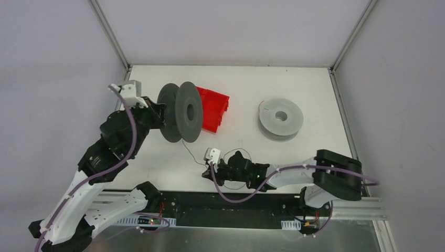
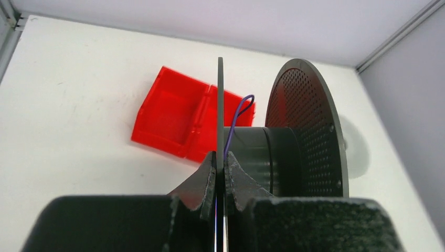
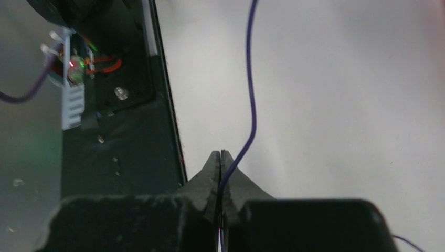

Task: Wrap the cables
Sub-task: Wrap the cable around the cable reel.

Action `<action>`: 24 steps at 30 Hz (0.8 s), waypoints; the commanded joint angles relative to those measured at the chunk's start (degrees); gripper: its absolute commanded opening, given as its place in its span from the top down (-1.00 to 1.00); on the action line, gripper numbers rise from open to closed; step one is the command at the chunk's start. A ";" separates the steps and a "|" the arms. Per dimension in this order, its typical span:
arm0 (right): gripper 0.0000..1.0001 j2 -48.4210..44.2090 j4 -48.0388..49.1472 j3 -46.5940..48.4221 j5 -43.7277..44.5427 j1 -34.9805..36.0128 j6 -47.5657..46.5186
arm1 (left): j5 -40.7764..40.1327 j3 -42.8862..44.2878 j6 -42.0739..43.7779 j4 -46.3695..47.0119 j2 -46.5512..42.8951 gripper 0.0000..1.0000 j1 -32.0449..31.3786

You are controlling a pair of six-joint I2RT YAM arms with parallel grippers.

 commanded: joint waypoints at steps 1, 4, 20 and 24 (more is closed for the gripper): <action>1.00 -13.09 -25.21 8.90 15.06 5.92 -3.37 | -0.13 -2.76 7.79 5.94 4.17 1.00 0.48; 1.00 -19.13 -36.35 15.06 18.11 7.17 -4.86 | 3.60 -3.89 11.29 2.66 7.78 1.00 0.43; 1.00 -33.34 -51.06 26.99 26.54 -1.16 -15.24 | 11.99 -14.05 15.05 -4.21 9.31 1.00 0.43; 1.00 -32.43 -51.90 27.45 24.13 -1.94 -15.98 | 17.57 -13.83 16.04 -4.12 9.21 1.00 0.43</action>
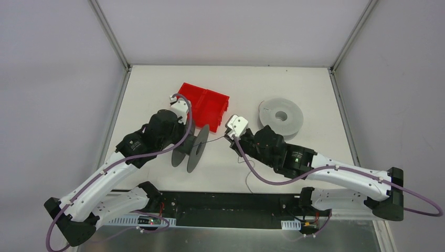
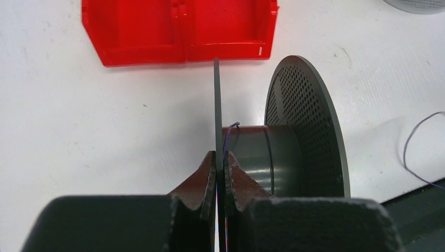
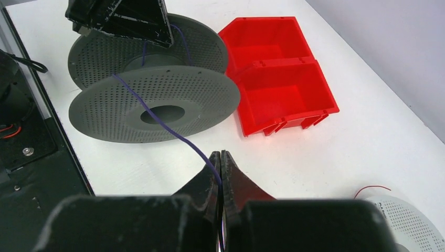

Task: Wrap the cables
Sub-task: Wrap the cable around the cable reel.

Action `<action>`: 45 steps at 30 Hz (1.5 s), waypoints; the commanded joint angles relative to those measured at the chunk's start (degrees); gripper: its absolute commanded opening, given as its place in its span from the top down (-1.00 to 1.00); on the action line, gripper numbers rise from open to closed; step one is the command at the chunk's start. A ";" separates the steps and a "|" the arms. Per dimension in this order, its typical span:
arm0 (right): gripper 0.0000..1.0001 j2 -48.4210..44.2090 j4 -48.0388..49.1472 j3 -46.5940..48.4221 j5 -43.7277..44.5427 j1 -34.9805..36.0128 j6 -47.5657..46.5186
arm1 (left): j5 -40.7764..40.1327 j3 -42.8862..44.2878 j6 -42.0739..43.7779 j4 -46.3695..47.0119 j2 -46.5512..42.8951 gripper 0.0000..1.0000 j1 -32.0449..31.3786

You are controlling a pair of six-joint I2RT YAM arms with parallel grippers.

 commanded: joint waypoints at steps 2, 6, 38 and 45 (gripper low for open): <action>1.00 -0.03 -0.79 4.31 -1.17 -0.92 -2.52 | 9.48 0.37 4.11 1.12 -0.58 1.00 0.43; 1.00 3.07 -0.25 7.41 -3.09 -6.04 -2.47 | 17.03 -0.39 5.93 -0.02 -1.18 1.00 0.43; 0.78 9.45 44.74 -33.35 -37.13 -20.15 12.92 | 15.35 12.82 -25.09 0.72 -8.57 1.00 1.66; 0.77 15.57 51.65 -35.74 -29.41 -14.43 16.50 | 8.75 6.95 -32.94 7.64 -11.66 1.00 1.66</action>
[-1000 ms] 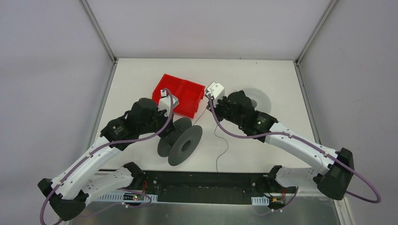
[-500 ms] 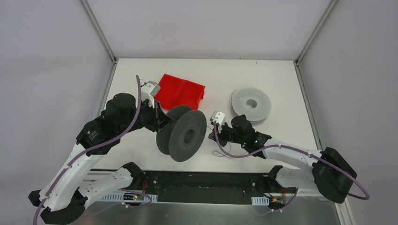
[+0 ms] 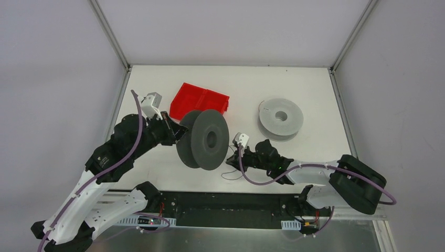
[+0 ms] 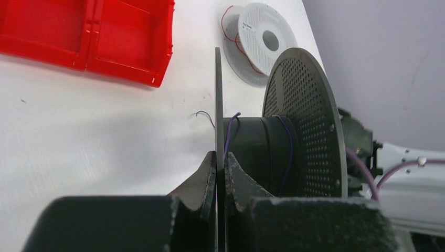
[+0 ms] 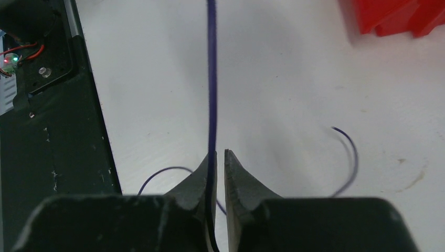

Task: Wrap the cables
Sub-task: Wrap the cable around the cable reel.

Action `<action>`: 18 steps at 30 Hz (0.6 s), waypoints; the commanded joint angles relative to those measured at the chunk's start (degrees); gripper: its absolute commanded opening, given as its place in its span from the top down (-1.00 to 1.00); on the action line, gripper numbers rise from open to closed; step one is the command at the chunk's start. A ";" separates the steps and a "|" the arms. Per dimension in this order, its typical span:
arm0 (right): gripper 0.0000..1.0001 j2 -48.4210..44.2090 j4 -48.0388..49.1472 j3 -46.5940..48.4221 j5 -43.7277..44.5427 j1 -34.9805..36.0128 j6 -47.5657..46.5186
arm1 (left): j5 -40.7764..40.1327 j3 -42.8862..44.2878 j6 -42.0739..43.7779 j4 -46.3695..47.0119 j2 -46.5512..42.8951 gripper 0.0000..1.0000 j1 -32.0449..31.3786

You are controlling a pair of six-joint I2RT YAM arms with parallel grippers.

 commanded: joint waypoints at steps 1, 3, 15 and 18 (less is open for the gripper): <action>0.75 2.48 9.81 -1.51 5.50 3.55 4.05 | -6.16 -2.36 -8.22 10.71 -2.53 1.00 0.53; 0.71 3.77 11.57 -2.06 7.40 5.22 5.21 | -8.71 -3.47 -9.64 11.60 -3.77 1.00 0.53; 0.73 12.52 14.41 0.90 18.43 16.34 6.95 | -19.81 -10.33 -14.30 15.26 -10.58 1.00 0.53; 0.73 11.16 7.86 4.17 22.10 19.79 5.45 | -21.95 -10.95 -14.26 15.26 -11.41 1.00 0.53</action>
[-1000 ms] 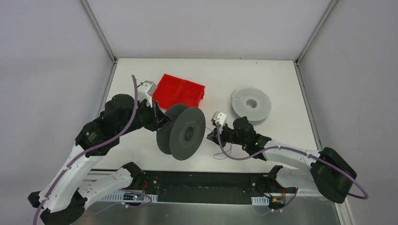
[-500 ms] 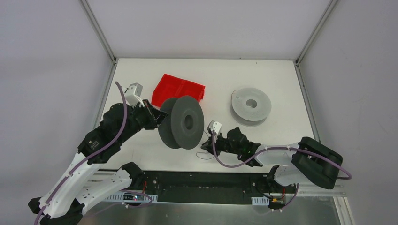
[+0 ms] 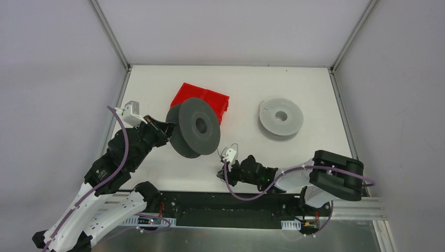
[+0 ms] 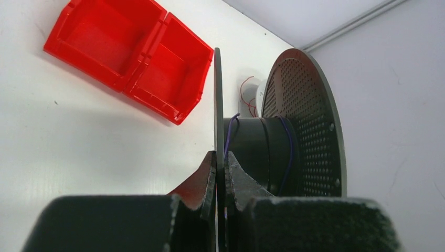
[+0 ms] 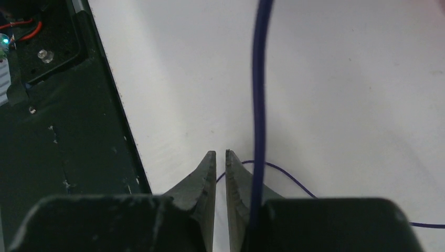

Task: Wrap the cables
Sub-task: Wrap the cable around the cable reel.

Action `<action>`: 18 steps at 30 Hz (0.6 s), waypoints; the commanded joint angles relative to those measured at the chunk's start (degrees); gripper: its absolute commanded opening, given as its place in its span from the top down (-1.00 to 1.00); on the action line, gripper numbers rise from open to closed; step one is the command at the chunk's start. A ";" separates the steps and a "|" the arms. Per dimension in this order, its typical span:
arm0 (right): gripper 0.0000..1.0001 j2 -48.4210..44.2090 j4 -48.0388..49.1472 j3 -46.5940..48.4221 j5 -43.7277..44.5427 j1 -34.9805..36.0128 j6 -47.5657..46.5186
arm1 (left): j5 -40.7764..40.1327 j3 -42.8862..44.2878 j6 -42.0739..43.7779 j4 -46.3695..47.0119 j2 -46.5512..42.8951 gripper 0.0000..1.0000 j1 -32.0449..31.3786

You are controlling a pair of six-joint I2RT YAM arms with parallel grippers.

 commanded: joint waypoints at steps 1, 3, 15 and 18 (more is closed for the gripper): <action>0.73 -1.97 -5.69 6.60 7.78 4.99 -1.47 | -5.86 -0.26 -2.74 7.32 -1.81 1.00 0.53; 0.74 -3.38 -11.13 9.28 10.81 7.94 -3.12 | -8.06 -0.83 -2.54 7.38 -2.55 1.00 0.53; 0.92 -7.77 -43.66 29.30 24.48 18.86 -10.10 | -11.48 -0.23 10.46 5.41 2.76 1.00 0.53; 0.92 -9.98 -46.12 31.63 26.05 18.81 -12.20 | -9.42 0.45 15.25 3.78 5.82 1.00 0.54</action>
